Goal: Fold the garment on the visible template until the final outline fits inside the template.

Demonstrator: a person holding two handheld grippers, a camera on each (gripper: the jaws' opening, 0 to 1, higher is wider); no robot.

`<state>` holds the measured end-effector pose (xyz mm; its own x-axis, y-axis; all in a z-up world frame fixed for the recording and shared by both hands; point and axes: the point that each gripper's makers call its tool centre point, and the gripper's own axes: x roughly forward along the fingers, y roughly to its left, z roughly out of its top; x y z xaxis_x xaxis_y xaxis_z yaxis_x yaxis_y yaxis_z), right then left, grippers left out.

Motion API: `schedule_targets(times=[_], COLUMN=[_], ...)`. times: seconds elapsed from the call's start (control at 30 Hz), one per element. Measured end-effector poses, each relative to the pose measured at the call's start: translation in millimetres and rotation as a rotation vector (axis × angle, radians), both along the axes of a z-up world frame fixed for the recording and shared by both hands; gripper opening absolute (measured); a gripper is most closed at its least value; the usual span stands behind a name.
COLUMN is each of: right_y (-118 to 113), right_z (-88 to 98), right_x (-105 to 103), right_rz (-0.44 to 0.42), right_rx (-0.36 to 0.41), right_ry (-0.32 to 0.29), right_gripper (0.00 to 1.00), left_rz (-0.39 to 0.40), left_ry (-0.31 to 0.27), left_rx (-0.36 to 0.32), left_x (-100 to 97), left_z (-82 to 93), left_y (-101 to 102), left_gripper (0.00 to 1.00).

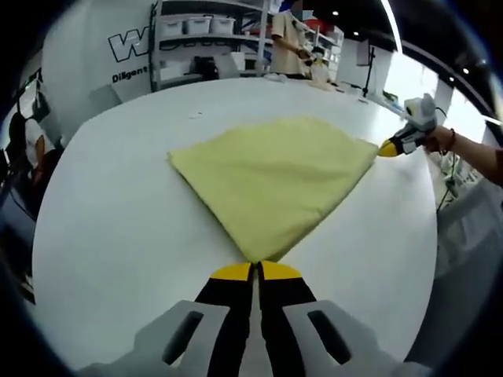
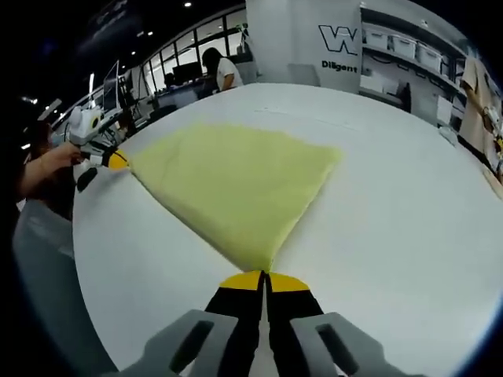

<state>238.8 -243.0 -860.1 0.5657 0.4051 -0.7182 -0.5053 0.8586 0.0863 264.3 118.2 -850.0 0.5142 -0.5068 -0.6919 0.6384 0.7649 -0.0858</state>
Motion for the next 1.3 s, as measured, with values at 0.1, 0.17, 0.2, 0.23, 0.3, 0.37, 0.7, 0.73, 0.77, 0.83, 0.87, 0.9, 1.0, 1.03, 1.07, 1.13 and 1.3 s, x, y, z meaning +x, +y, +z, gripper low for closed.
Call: schedule_targets(times=[0.1,0.17,0.2,0.23,0.3,0.37,0.7,0.73,0.77,0.83,0.87,0.9,1.0,1.03,1.07,1.13,1.3], right_y=[0.6,1.4,1.6,1.8,3.5,3.9,6.1,6.6,7.0,7.7,8.1,8.3,9.3,9.3,9.5,9.6,10.6], right_z=[-0.7,-1.6,-2.0,-2.5,-2.5,-2.7,-2.2,-2.3,-2.4,-2.7,-2.9,-2.9,-3.2,-2.9,-2.8,-2.7,-3.1], right_x=[-5.4,-8.8,-9.3,-9.8,-16.0,-18.0,-28.5,-29.4,-30.7,-32.5,-33.3,-33.6,-36.1,-36.9,-37.9,-39.7,-46.3], right_rz=[-0.005,-0.004,-0.004,-0.003,-0.003,-0.003,0.002,0.002,0.004,0.005,0.005,0.005,0.006,0.005,0.005,0.003,0.004], right_rx=[0.005,0.007,0.007,0.007,0.008,0.009,0.009,0.01,0.009,0.007,0.007,0.007,0.006,0.005,0.007,0.009,0.01], right_ry=[0.008,0.013,0.014,0.015,0.021,0.025,0.037,0.038,0.04,0.043,0.045,0.045,0.05,0.049,0.05,0.05,0.06], right_gripper=[0.0,0.0,0.0,0.0,0.0,0.0,0.0,0.0,0.0,0.0,0.0,0.0,0.0,0.0,0.0,0.0,0.0], left_rz=[0.006,0.009,0.009,0.01,0.009,0.007,0.008,0.009,0.01,0.01,0.01,0.01,0.008,0.007,0.007,0.009,0.041], left_ry=[0.006,0.009,0.01,0.011,0.013,0.013,0.028,0.028,0.032,0.04,0.043,0.046,0.049,0.052,0.052,0.06,0.087], left_rx=[-0.01,-0.012,-0.012,-0.011,-0.004,0.0,-0.002,-0.002,-0.005,-0.008,-0.008,-0.008,-0.006,-0.006,-0.004,-0.005,-0.03], left_x=[-5.2,-9.4,-10.0,-10.7,-14.9,-18.2,-30.1,-30.8,-32.4,-34.6,-35.4,-35.9,-38.6,-39.8,-40.6,-42.3,-47.7], left_z=[-0.5,-0.1,-0.1,0.0,0.6,1.5,-0.3,-0.2,-0.3,-0.5,-0.7,-0.9,-0.9,-0.9,-1.1,-1.7,-2.1], left_y=[1.1,0.6,0.6,0.6,1.2,1.4,4.7,5.1,5.0,5.0,5.3,5.5,6.0,6.0,6.3,6.6,7.9], left_gripper=[0.0,0.0,0.0,0.0,0.0,0.0,0.0,0.0,0.0,0.0,0.0,0.0,0.0,0.0,0.0,0.0,0.0])
